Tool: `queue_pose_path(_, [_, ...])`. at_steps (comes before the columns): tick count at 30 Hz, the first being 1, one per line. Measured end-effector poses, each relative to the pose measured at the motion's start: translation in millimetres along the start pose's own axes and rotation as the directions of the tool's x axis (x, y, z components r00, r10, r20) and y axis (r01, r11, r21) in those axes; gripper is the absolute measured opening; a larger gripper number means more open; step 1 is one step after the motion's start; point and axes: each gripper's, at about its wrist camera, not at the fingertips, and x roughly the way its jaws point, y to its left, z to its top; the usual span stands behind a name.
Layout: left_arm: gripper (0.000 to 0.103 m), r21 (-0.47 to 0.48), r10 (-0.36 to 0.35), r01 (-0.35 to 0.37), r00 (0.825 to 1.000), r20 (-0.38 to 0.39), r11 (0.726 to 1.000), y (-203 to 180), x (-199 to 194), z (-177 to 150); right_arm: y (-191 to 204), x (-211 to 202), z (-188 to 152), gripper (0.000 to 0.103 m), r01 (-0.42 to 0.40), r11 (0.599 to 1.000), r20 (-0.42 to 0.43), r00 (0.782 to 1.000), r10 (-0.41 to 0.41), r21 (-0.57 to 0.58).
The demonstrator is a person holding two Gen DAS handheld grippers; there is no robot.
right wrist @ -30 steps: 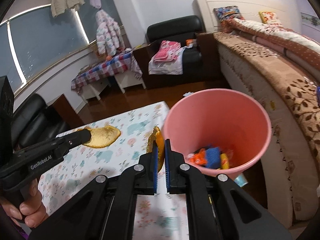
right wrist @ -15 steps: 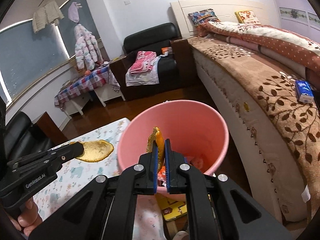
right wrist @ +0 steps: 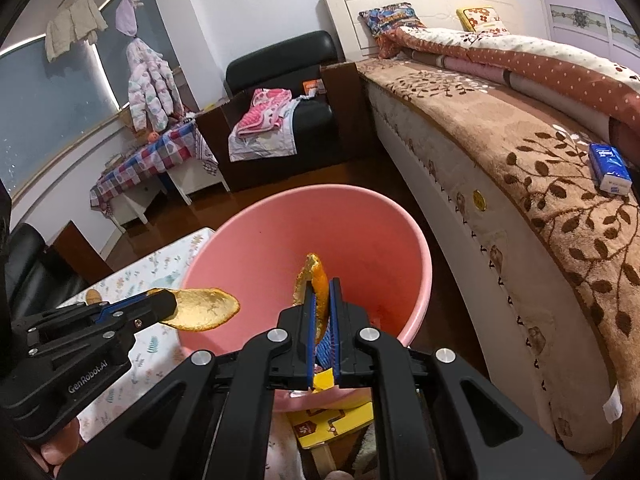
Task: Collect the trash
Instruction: 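Open both tools to drop the orange peels into the bucket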
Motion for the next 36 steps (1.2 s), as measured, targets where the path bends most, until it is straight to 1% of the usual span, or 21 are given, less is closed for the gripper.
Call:
queue_pose_path(9, [0.007, 0.014, 0.003, -0.002, 0.999, -0.041, 1.000, -7, 24, -2, -2, 16, 2, 0.006, 0.023, 1.000, -0.026, 0.999, -0.023, -0.014])
queue_pose_path(12, [0.007, 0.009, 0.001, -0.001, 0.999, -0.050, 1.000, -7, 28, -2, 0, 19, 0, 0.006, 0.044, 0.999, -0.024, 0.999, -0.045, -0.027])
queue_pose_path(17, [0.007, 0.008, 0.003, -0.002, 0.998, -0.063, 1.000, -7, 35, -2, 0, 23, 0, 0.006, 0.054, 0.998, -0.032, 0.998, -0.055, -0.031])
queue_pose_path(23, [0.007, 0.002, 0.009, -0.009, 0.998, -0.070, 1.000, -7, 40, -2, -2, 27, 1, 0.007, 0.075, 0.997, -0.043, 0.996, -0.076, -0.022])
queue_pose_path(29, [0.007, -0.007, 0.009, -0.010, 0.998, -0.065, 1.000, -5, 40, -1, -6, 28, 2, 0.007, 0.080, 0.997, -0.050, 0.995, -0.080, -0.007])
queue_pose_path(35, [0.022, -0.014, -0.007, 0.006, 0.998, -0.057, 1.000, -6, 36, -1, -8, 27, 2, 0.007, 0.082, 0.997, -0.051, 0.995, -0.082, 0.006])
queue_pose_path(36, [0.029, -0.015, -0.009, 0.009, 0.999, -0.052, 1.000, -6, 35, -1, -9, 27, 2, 0.007, 0.082, 0.997, -0.052, 0.995, -0.081, 0.008])
